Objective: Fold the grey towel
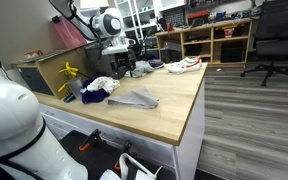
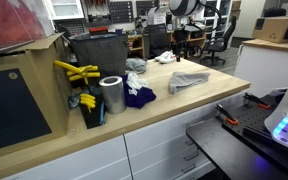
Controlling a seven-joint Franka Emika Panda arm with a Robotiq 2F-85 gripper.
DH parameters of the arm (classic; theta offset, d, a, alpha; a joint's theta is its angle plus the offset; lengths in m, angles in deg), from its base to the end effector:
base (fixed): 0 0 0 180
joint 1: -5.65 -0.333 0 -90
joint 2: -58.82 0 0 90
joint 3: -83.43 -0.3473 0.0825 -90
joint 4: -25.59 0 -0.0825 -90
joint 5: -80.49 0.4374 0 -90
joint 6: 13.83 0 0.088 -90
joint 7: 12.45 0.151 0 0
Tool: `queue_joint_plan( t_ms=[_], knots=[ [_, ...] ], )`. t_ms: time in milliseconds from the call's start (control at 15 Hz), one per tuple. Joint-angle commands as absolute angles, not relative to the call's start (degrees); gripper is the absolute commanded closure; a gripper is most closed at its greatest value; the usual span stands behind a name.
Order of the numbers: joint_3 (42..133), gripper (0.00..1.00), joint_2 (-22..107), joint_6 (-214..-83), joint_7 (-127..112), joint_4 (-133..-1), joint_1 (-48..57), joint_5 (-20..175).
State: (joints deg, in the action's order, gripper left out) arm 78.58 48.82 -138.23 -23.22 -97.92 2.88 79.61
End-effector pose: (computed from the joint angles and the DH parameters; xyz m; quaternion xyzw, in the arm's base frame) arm 0.5736 0.0760 0.2567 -0.9833 -0.1640 0.0790 0.0036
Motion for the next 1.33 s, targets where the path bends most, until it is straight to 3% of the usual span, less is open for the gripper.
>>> queue_joint_plan(
  t_ms=[0,1267],
  knots=[
    [77.47,0.00,54.27,-132.10,-20.76,-98.38,0.87,78.67],
    [74.67,0.00,65.32,-113.09,-0.34,-89.18,-2.52,81.52]
  ],
)
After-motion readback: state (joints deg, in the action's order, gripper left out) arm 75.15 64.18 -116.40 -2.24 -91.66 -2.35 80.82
